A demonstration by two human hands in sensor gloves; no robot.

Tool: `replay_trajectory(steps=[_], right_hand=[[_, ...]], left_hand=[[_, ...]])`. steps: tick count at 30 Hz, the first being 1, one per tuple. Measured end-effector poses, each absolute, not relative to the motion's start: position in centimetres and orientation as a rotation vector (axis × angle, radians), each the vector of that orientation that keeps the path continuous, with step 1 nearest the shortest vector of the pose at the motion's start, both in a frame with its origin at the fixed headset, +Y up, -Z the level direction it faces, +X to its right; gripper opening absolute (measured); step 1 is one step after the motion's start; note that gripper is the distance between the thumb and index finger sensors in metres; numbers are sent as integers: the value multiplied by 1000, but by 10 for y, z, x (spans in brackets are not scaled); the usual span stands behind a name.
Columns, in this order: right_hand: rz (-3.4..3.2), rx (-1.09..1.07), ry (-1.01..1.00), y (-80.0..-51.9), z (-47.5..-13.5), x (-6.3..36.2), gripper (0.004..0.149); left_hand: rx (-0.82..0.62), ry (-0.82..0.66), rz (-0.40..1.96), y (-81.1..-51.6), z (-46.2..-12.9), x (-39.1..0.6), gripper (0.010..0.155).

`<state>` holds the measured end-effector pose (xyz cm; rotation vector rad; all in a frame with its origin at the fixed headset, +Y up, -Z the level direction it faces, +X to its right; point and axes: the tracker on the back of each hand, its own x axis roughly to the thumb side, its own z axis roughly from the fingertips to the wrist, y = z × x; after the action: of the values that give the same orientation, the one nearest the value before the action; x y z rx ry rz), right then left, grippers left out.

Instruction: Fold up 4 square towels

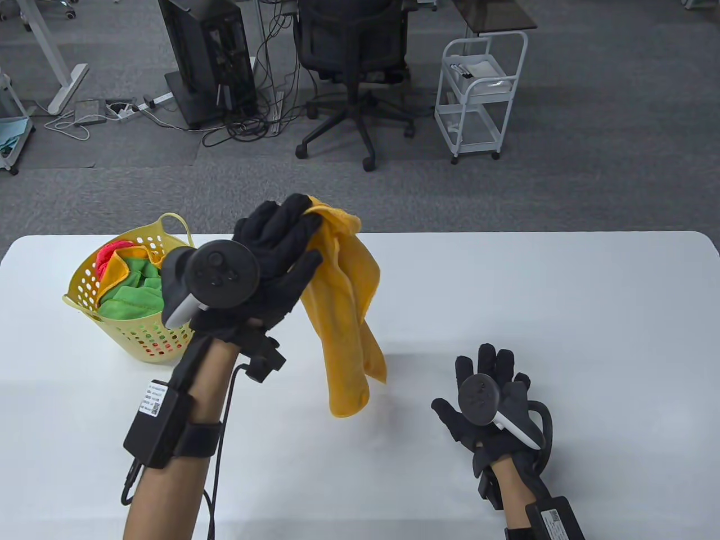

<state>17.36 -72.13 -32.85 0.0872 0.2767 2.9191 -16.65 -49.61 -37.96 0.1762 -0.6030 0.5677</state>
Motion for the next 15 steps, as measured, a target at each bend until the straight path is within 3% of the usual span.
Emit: replay_trajectory(steps=[6,15], right_hand=[[2925,82,299,-724,-331,175,88],[2938,92,306,-724,-330,174,88]], left_hand=[[23,-596,512,-582,-387,-152,65],[-180,-545,403,-692,-383,-181,64]])
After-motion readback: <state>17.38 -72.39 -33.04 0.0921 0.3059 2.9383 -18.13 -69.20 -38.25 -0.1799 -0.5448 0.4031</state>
